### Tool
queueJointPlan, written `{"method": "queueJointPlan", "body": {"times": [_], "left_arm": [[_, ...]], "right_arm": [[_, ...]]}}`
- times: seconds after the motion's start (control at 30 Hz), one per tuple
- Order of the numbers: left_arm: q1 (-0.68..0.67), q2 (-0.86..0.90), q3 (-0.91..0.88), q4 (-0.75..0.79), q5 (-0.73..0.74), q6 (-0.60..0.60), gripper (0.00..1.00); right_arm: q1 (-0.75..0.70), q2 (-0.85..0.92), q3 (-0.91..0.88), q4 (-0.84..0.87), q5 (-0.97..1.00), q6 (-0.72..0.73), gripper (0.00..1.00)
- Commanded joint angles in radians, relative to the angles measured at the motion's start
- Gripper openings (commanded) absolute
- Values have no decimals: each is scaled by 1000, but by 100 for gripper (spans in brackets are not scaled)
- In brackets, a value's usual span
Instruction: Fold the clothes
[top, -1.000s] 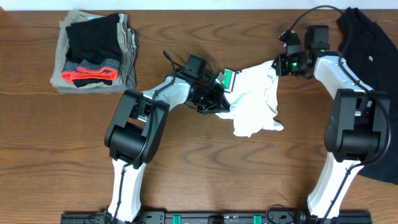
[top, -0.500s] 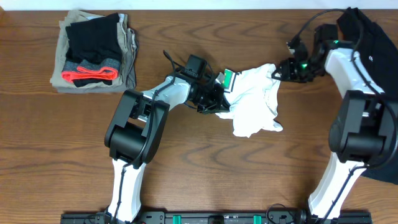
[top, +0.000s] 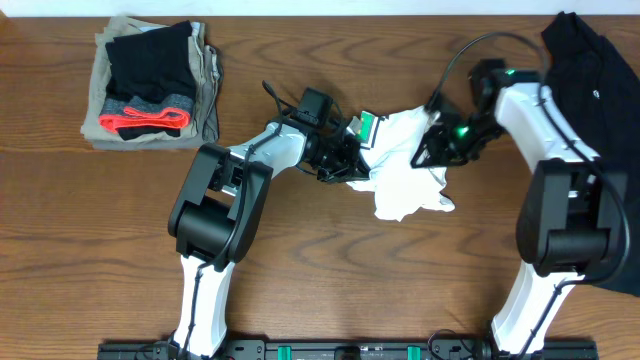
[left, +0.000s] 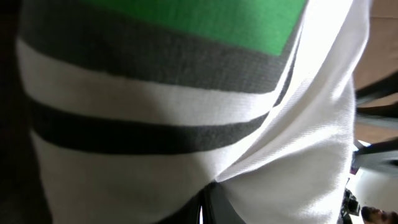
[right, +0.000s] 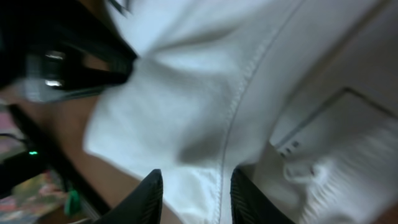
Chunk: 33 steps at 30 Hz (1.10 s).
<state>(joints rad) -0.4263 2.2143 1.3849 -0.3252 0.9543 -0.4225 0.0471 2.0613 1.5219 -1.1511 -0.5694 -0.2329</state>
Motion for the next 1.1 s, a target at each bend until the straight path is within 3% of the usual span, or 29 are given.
{"method": "queueJointPlan", "body": {"times": [0.0,0.43,0.5,0.63,0.77,0.9,1.07], "left_arm": [[6,55,-10,-9,-134,-2,6],[6,55,-10,-8,-134,-2,6],[6,55,-10,-9,-134,-2,6],[6,55,-10,-9,-134,-2,6],[6,55,-10,-9,-134,-2,6],[6,55,-10,-9,-134,-2,6],[6,55,-10,-9,-134,-2,6]], "right_arm": [[0,-8,-44,34,87,46,35],[-36,-8,-50,51,247,83,36],[-34,-8,-51,50,237,83,30],[-29,-8,-51,34,182,79,4],[-27,-8,-51,-3,126,34,2],[-27,-8,-51,-32,108,6,19],[-27,-8,-50,-3,103,7,51]]}}
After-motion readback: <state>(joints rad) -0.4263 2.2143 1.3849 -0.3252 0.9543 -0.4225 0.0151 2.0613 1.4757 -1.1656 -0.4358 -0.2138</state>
